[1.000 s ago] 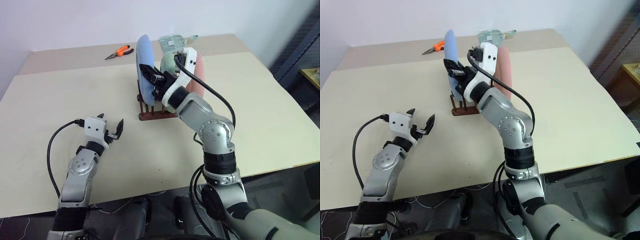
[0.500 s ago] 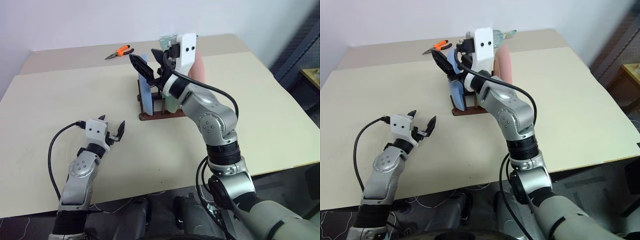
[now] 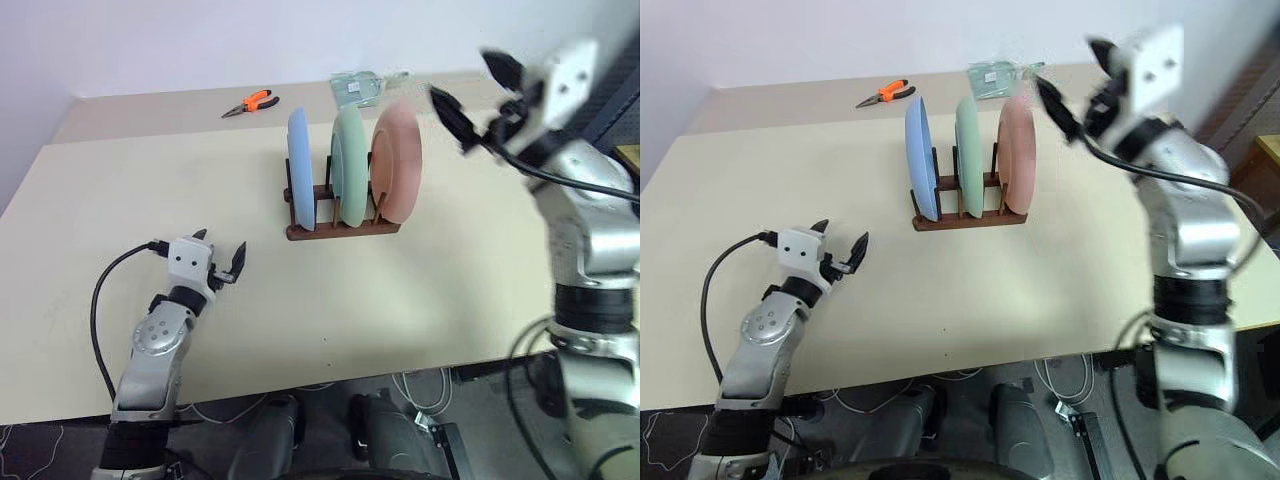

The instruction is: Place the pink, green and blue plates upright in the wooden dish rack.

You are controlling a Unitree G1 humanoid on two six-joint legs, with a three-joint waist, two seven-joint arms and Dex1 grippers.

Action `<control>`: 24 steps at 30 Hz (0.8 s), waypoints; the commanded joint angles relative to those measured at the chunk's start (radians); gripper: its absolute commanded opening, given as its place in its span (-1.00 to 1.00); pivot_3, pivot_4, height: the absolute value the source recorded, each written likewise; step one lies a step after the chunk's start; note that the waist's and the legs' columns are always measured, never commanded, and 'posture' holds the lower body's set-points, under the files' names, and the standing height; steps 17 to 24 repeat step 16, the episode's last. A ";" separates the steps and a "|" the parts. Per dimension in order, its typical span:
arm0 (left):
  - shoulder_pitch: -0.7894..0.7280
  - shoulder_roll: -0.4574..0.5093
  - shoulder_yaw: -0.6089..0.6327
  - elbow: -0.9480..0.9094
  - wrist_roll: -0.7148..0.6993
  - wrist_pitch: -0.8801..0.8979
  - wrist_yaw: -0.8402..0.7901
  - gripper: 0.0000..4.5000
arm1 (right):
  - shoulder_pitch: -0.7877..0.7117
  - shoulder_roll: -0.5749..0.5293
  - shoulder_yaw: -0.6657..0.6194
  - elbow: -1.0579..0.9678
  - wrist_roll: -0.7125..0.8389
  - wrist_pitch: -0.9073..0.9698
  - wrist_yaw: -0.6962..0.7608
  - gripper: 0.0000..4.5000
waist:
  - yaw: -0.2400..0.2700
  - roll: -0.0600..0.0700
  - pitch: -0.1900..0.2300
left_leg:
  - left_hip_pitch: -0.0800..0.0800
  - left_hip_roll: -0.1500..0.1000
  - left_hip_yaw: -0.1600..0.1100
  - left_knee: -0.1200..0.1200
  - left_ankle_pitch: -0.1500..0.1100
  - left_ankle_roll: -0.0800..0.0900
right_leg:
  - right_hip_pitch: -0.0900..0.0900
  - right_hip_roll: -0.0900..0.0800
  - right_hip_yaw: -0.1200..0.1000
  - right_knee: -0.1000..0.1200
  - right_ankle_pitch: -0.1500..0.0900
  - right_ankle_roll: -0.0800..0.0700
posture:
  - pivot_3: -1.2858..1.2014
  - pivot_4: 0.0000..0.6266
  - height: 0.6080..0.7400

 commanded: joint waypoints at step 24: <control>0.016 0.024 0.011 0.011 0.042 -0.013 -0.003 0.77 | 0.216 0.033 0.104 0.246 -0.131 -0.239 0.146 0.84 | 0.001 0.003 0.001 | 0.001 0.002 0.002 0.002 0.000 0.000 | 0.000 0.001 0.001 0.000 0.000 0.000 | 0.03 -0.52 0.83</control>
